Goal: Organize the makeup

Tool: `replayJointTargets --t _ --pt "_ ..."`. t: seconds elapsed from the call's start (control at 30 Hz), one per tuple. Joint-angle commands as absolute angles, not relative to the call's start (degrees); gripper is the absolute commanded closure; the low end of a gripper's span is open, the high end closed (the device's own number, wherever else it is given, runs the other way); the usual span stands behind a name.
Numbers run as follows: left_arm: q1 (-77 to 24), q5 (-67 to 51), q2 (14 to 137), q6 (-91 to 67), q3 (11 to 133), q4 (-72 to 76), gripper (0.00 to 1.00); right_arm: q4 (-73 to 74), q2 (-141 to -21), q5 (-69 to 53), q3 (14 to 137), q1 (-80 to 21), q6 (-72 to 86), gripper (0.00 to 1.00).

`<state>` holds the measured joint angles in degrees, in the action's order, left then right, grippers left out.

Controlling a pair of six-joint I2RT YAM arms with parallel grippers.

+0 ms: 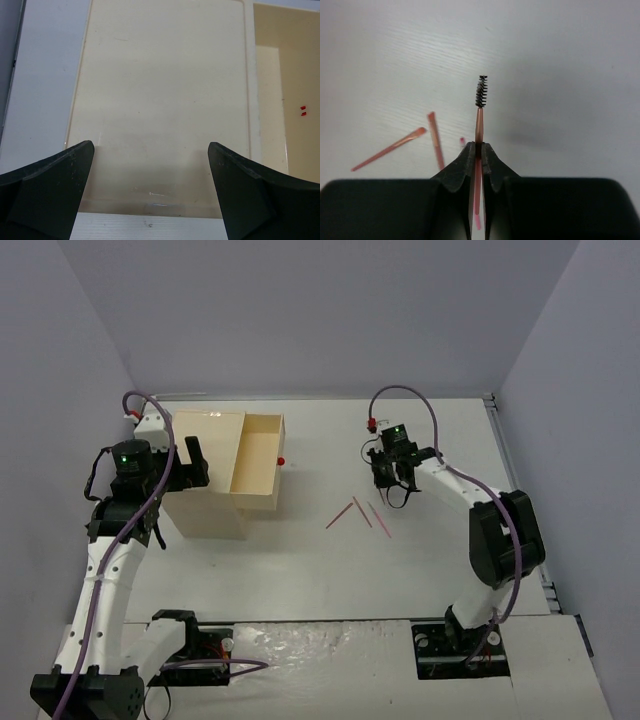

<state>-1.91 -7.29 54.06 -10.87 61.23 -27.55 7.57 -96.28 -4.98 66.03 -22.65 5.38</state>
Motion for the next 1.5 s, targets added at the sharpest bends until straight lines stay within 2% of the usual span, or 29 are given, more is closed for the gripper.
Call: replayJointTargets --t 0.0,0.13,0.37,0.5,0.67,0.8,0.97,1.07,1.23,1.47 --pt "-1.38 -6.42 53.53 -11.01 62.58 -23.82 0.03 2.45 -85.99 -5.82 75.49 -29.66 11.80 1.00" --pt "-1.27 -6.24 53.66 -11.07 62.45 -23.73 0.03 -6.42 -85.93 -7.60 79.47 -35.18 19.52 1.00" --pt "-1.17 -5.78 53.73 -11.11 62.17 -23.79 0.03 -20.72 -93.17 -9.41 85.17 -42.78 30.96 1.00" --pt "-1.23 -5.20 53.46 -10.84 62.05 -23.88 0.03 -22.39 -98.04 -7.79 89.07 -45.40 33.33 0.97" --pt "-1.14 -5.23 53.40 -10.86 61.96 -23.99 0.03 -20.90 -101.53 -7.35 92.25 -46.53 32.93 0.77" --pt "-1.18 -5.33 53.35 -10.81 62.05 -23.91 0.03 -15.90 -101.35 -6.32 94.85 -46.81 28.06 0.51" --pt "-1.23 -5.51 53.29 -10.83 62.05 -24.06 0.03 -7.52 -95.28 3.54 92.88 -46.50 17.90 0.31" --pt "-1.23 -5.75 53.39 -10.99 62.05 -24.03 0.03 -1.71 -91.14 7.48 88.33 -44.32 14.04 0.29" --pt "-1.21 -6.17 53.63 -11.18 62.14 -24.08 0.03 3.72 -83.33 4.60 72.85 -34.03 12.29 0.32" --pt "-1.23 -6.70 54.05 -11.51 62.14 -24.08 0.03 8.16 -79.30 3.43 58.94 -27.67 8.91 0.34"
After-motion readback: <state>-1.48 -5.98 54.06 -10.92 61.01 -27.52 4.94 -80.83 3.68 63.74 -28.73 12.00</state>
